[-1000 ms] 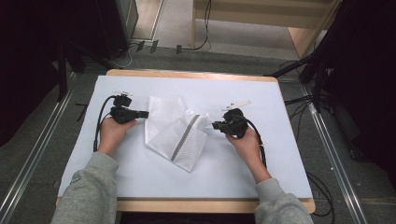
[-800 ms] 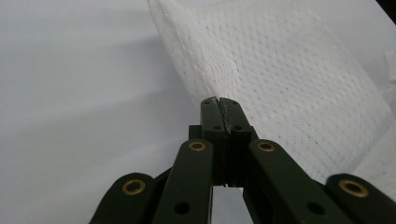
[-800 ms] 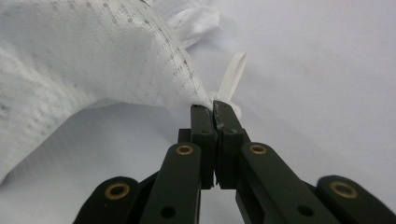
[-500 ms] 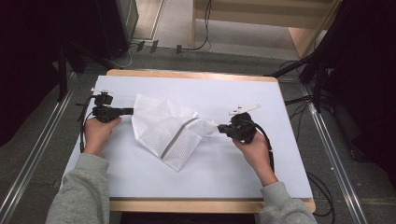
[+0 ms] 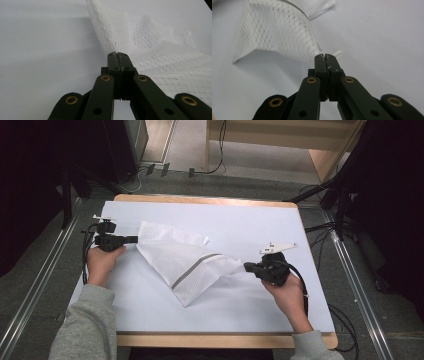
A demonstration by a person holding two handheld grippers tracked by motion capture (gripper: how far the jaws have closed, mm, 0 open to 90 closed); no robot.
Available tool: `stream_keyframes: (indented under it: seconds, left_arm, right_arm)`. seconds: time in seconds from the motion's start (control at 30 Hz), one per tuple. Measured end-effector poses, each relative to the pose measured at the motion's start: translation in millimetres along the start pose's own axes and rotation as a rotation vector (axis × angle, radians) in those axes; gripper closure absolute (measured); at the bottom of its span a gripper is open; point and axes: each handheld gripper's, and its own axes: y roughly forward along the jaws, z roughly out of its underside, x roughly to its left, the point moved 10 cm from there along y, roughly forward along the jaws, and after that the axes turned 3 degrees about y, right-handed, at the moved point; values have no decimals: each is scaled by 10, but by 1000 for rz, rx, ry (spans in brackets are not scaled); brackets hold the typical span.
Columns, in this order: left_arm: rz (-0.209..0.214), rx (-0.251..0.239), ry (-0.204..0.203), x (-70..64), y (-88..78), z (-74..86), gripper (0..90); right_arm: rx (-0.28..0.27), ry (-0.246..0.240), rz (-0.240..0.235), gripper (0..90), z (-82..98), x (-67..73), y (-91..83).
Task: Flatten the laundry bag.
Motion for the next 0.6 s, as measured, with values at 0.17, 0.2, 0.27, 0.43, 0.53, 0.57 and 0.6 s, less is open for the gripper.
stream_keyframes:
  seconds: [0.17,0.2,0.27,0.43,0.53,0.57,0.6]
  left_arm:
    - [-6,3,-13,32,8,13,900]
    - [-10,4,-11,34,16,15,900]
    - [-1,6,-8,22,24,19,900]
    - [29,24,22,-80,7,22,769]
    - [34,2,40,-127,-79,-22,678]
    - [39,-9,38,-143,-124,-43,644]
    - [42,-15,36,-159,-151,-55,633]
  right_arm:
    - [7,-4,-30,900,120,136,-52]
    - [13,-7,-39,900,145,176,-44]
    - [37,-14,-56,900,199,260,-17]
    - [65,-44,-71,900,273,368,24]
    - [46,-47,-79,866,258,369,-10]
    - [37,-46,-80,822,243,358,-30]
    - [16,-42,-83,784,213,345,-55]
